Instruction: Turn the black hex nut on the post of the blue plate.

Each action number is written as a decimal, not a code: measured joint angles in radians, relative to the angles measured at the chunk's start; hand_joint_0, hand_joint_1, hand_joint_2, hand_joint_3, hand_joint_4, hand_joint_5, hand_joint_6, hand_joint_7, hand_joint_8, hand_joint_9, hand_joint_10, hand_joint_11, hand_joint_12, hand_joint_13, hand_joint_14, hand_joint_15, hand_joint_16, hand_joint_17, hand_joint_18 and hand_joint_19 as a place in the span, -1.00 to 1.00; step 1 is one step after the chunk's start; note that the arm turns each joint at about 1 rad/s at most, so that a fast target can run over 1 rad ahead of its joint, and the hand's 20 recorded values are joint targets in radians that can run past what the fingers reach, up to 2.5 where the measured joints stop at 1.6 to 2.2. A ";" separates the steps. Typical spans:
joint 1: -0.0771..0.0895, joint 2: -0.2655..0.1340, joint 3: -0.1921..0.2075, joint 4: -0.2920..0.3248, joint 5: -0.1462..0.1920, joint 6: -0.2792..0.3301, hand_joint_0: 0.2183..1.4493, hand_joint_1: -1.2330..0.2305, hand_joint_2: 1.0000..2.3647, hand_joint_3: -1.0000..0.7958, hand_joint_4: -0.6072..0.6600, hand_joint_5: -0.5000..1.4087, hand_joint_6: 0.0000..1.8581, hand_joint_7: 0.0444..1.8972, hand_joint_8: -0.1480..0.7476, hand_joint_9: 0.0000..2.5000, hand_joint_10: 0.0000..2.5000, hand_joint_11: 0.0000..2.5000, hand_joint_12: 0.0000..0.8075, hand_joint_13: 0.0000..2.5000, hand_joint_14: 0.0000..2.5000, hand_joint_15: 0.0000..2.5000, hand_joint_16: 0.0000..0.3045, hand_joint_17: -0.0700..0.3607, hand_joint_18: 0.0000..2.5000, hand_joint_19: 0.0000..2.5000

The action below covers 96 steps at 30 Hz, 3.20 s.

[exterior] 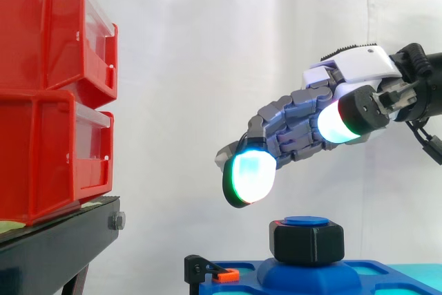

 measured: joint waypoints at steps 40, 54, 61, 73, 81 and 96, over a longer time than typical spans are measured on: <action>0.069 -0.001 -0.085 0.092 0.075 0.051 -0.66 0.05 -1.00 -0.44 0.26 -0.73 -0.46 -0.05 -0.14 -1.00 -1.00 -1.00 -0.14 -1.00 -1.00 -1.00 -0.70 -0.20 -1.00 -1.00; 0.049 0.000 -0.085 0.093 0.055 0.038 -0.66 0.05 -1.00 -0.44 0.26 -0.73 -0.46 -0.05 -0.14 -1.00 -1.00 -1.00 -0.14 -1.00 -1.00 -1.00 -0.70 -0.20 -1.00 -1.00; 0.041 0.000 -0.086 0.090 0.049 0.027 -0.66 0.05 -1.00 -0.44 0.26 -0.73 -0.46 -0.05 -0.14 -1.00 -1.00 -1.00 -0.14 -1.00 -1.00 -1.00 -0.70 -0.20 -1.00 -1.00; 0.021 -0.001 -0.087 0.073 0.030 0.012 -0.66 0.05 -1.00 -0.44 0.25 -0.73 -0.46 -0.05 -0.15 -1.00 -1.00 -1.00 -0.14 -1.00 -1.00 -1.00 -0.70 -0.20 -1.00 -1.00; 0.000 0.000 -0.087 0.071 0.001 -0.001 -0.66 0.05 -1.00 -0.44 0.26 -0.73 -0.46 -0.05 -0.15 -1.00 -1.00 -1.00 -0.14 -1.00 -1.00 -1.00 -0.70 -0.20 -1.00 -1.00; -0.024 0.001 -0.068 0.053 -0.024 -0.004 -0.66 0.05 -1.00 -0.44 0.26 -0.73 -0.46 -0.05 -0.14 -1.00 -1.00 -1.00 -0.15 -1.00 -1.00 -1.00 -0.70 -0.20 -1.00 -1.00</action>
